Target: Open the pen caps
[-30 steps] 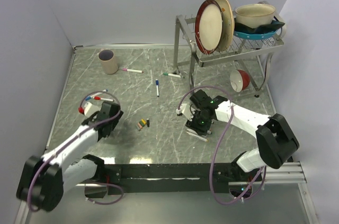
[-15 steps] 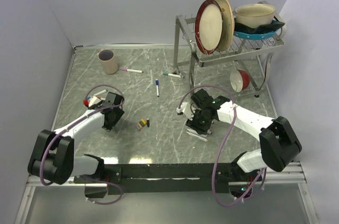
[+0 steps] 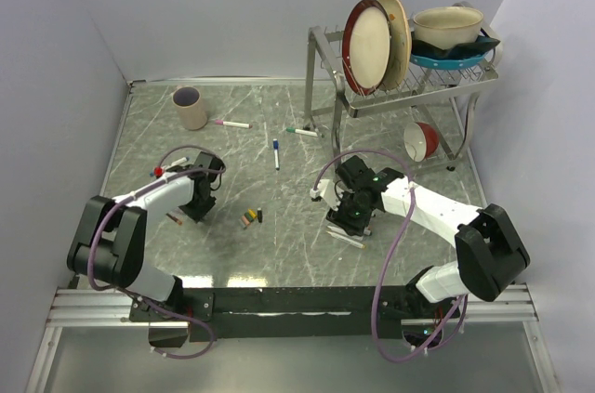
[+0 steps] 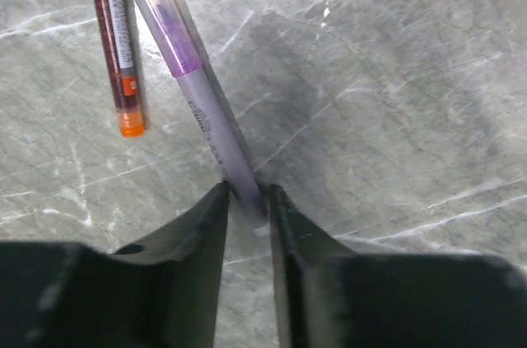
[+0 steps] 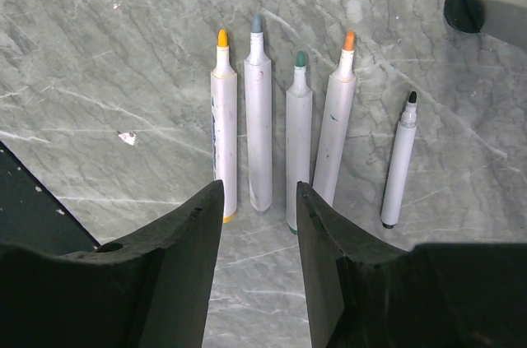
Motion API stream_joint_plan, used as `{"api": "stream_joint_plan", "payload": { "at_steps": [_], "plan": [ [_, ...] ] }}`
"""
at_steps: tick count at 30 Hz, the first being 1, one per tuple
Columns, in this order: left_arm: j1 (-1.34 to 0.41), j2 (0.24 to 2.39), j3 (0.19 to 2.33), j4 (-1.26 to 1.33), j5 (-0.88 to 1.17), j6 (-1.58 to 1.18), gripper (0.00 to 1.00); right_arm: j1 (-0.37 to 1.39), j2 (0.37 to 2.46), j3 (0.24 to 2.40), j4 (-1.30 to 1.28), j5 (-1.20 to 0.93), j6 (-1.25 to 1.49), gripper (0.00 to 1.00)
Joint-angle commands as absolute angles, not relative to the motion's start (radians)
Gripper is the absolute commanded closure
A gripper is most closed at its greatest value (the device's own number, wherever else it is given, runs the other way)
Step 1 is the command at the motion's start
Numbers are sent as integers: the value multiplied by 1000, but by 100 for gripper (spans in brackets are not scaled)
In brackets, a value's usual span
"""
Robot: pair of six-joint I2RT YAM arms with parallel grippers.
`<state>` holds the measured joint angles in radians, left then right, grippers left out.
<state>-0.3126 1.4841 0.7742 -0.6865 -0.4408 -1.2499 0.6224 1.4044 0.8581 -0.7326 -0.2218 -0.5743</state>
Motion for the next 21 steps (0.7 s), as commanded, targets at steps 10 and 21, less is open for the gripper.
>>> {"api": "stream_joint_plan", "payload": {
  "at_steps": [10, 21],
  "plan": [
    [-311, 1415, 687, -468, -217, -1118, 99, 614, 1371, 856, -723, -233, -587, 52],
    [-324, 947, 424, -33, 86, -967, 99, 611, 1315, 870, -730, -313, -604, 51]
  ]
}}
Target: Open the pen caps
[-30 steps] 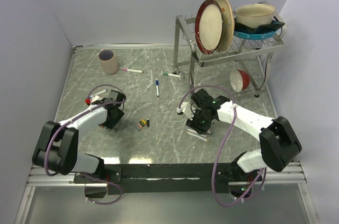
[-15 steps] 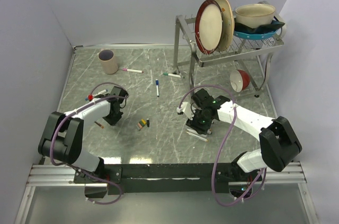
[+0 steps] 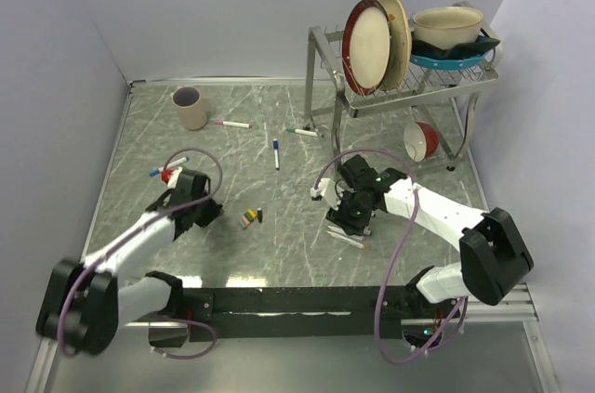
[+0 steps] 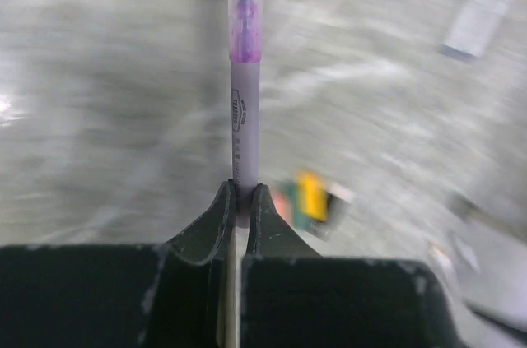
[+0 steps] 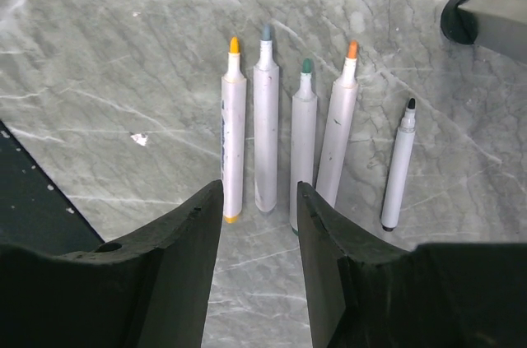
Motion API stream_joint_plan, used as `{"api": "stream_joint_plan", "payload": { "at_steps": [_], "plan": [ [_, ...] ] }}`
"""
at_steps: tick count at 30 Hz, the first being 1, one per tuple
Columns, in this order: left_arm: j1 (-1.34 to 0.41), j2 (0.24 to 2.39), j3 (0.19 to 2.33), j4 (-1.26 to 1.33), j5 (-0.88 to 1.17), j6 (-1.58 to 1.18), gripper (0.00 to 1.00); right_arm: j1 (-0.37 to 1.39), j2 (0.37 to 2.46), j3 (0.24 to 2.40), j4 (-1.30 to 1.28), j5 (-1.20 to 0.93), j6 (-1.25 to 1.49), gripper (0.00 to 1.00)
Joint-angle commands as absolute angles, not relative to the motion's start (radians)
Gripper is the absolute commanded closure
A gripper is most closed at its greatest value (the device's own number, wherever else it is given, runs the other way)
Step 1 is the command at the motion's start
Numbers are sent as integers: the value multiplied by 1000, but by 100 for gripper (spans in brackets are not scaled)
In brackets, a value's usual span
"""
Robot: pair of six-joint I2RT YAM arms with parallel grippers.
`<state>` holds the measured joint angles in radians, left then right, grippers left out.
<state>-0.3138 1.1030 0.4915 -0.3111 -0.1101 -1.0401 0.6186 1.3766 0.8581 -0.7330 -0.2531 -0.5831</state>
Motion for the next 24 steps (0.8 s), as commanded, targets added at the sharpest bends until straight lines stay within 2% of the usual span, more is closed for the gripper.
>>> {"api": "stream_joint_plan", "payload": {
  "at_steps": [1, 3, 8, 14, 15, 17, 18, 21, 24],
  "plan": [
    [-325, 918, 370, 35, 130, -959, 99, 611, 1304, 871, -733, -325, -609, 51],
    [-333, 843, 310, 156, 241, -948, 99, 611, 1258, 873, -723, -371, -615, 51],
    [-393, 805, 198, 523, 345, -957, 99, 627, 1129, 873, -640, -475, -624, 49],
    [-601, 857, 132, 869, 249, -936, 99, 695, 1098, 914, -503, -616, -543, 34],
    [-650, 862, 126, 899, 223, -928, 99, 715, 1109, 937, -489, -614, -537, 27],
    [-687, 864, 100, 972, 157, -916, 99, 739, 1153, 965, -462, -615, -497, 22],
    [-719, 864, 88, 1000, 137, -913, 99, 756, 1170, 998, -454, -615, -480, 13],
    [-777, 867, 25, 1107, 40, -905, 99, 758, 1247, 1069, -396, -662, -352, 0],
    [-805, 876, 17, 1117, 6, -891, 99, 758, 1305, 1120, -362, -707, -264, 0]
  ]
}}
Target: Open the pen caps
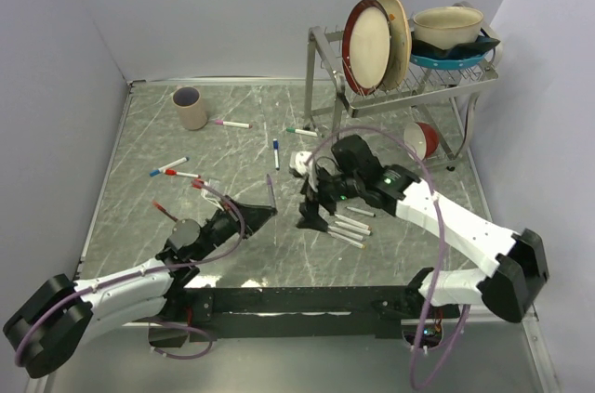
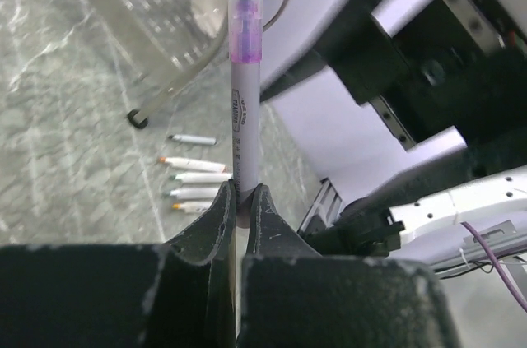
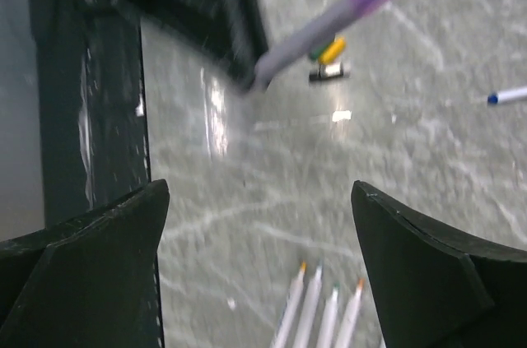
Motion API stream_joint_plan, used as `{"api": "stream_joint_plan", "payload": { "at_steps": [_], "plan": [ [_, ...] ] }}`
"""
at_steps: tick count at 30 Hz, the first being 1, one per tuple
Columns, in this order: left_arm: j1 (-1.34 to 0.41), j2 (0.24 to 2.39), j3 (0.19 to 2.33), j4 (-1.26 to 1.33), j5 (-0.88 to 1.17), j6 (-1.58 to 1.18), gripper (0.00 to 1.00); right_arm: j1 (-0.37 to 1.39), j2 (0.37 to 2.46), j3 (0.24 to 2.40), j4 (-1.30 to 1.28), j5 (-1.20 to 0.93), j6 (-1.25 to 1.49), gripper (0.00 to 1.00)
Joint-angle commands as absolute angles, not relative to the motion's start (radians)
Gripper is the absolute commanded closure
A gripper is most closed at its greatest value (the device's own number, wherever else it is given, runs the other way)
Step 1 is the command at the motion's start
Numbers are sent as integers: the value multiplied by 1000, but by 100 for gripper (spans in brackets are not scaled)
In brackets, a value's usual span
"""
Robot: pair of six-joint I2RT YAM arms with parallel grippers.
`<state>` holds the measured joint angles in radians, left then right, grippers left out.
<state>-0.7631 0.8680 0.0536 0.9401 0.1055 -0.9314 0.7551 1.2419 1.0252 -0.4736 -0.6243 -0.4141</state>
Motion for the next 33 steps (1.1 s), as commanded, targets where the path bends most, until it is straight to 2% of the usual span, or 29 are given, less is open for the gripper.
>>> {"api": "stream_joint_plan", "payload": {
  "at_steps": [1, 5, 7, 11, 14, 15, 16, 17, 19, 20, 23, 25, 26, 27, 28, 29, 30, 33],
  "plan": [
    [-811, 879, 17, 1126, 3, -888, 99, 752, 1316, 1126, -348, -734, -203, 0],
    [-842, 894, 17, 1146, 3, -876, 99, 749, 1371, 1152, -227, -733, -4, 0],
    [-857, 902, 18, 1146, -43, -876, 99, 746, 1391, 1160, -180, -683, 192, 0],
    [-879, 914, 23, 1152, -64, -870, 99, 746, 1430, 1160, -137, -624, 351, 2],
    [-888, 926, 31, 1154, -66, -864, 99, 750, 1445, 1121, -82, -640, 410, 18],
    [-890, 934, 35, 1155, -64, -862, 99, 750, 1447, 1118, -75, -637, 417, 34],
    [-893, 939, 41, 1155, -64, -862, 99, 752, 1453, 1114, -71, -635, 420, 42],
    [-894, 942, 43, 1158, -64, -859, 99, 752, 1459, 1108, -61, -637, 422, 55],
    [-899, 951, 46, 1164, -67, -861, 99, 750, 1460, 1104, -54, -638, 420, 69],
    [-899, 953, 46, 1166, -71, -861, 99, 750, 1460, 1095, -45, -643, 422, 83],
    [-902, 951, 49, 1160, -72, -862, 99, 753, 1466, 1086, -41, -669, 408, 100],
    [-902, 943, 55, 1125, -69, -862, 97, 758, 1463, 1085, -55, -692, 374, 100],
    [-900, 924, 63, 1089, -71, -871, 88, 759, 1462, 1088, -66, -693, 355, 100],
    [-902, 907, 84, 1042, -81, -880, 73, 759, 1459, 1089, -81, -693, 298, 100],
    [-900, 890, 92, 953, -87, -885, 47, 759, 1453, 1092, -122, -699, 257, 100],
    [-902, 855, 89, 950, -89, -878, 29, 759, 1450, 1106, -150, -699, 214, 100],
    [-902, 833, 59, 966, -87, -870, 1, 758, 1450, 1111, -179, -716, 104, 100],
    [-902, 730, 15, 971, -127, -858, 0, 747, 1456, 1137, -308, -856, -111, 100]
  ]
}}
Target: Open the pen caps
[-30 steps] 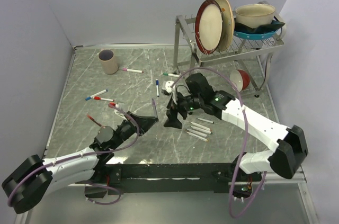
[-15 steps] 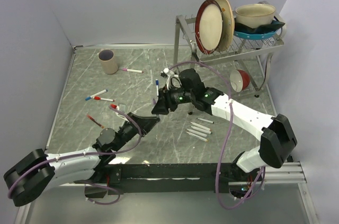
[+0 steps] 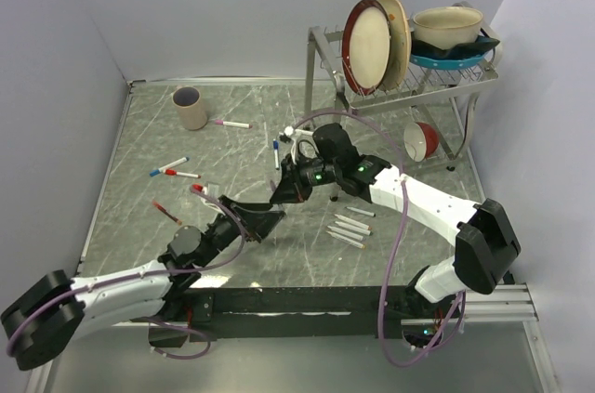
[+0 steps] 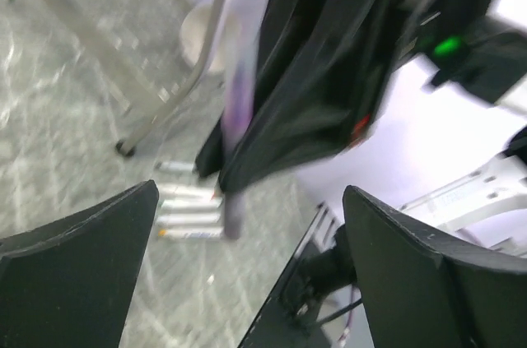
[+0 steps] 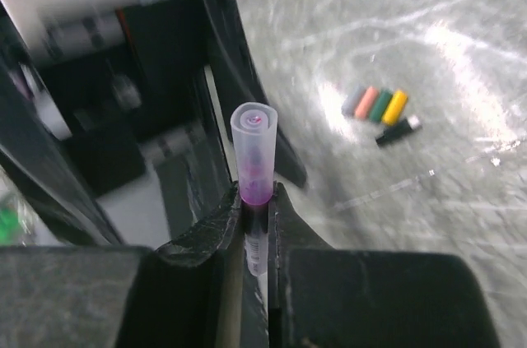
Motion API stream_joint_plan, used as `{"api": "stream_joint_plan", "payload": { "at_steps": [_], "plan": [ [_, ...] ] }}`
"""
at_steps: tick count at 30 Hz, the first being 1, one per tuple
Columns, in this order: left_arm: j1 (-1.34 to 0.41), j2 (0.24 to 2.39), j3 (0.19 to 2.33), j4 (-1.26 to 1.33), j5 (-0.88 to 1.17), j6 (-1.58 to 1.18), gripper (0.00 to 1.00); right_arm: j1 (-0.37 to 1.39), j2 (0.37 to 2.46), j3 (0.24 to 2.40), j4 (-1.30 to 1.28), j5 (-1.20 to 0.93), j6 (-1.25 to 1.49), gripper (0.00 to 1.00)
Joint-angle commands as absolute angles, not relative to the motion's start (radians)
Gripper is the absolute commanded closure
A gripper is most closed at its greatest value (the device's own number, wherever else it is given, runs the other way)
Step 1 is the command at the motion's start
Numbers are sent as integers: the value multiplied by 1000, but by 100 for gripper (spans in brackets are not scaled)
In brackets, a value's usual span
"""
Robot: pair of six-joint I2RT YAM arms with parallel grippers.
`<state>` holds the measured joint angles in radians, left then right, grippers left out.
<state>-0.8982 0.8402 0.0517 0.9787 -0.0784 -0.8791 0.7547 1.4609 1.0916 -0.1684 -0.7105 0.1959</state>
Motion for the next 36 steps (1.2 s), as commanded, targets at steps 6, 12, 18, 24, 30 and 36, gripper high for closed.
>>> {"api": "stream_joint_plan", "payload": {
  "at_steps": [6, 12, 18, 24, 30, 36],
  "plan": [
    [-900, 588, 55, 775, -192, -839, 1, 747, 1494, 1183, -431, -982, -233, 100],
    [-899, 646, 126, 741, -172, -833, 21, 749, 1532, 1213, -456, -1019, -238, 100],
    [-899, 764, 144, 834, -110, -844, 32, 749, 1525, 1200, -445, -1028, -232, 100],
    [-899, 842, 207, 844, -75, -824, 58, 750, 1537, 1201, -446, -1042, -229, 100],
    [-899, 836, 215, 828, -100, -830, 99, 750, 1536, 1193, -446, -1048, -230, 100],
    [-894, 694, 196, 696, -296, -828, 99, 753, 1528, 1154, -446, -1048, -245, 100]
  ]
}}
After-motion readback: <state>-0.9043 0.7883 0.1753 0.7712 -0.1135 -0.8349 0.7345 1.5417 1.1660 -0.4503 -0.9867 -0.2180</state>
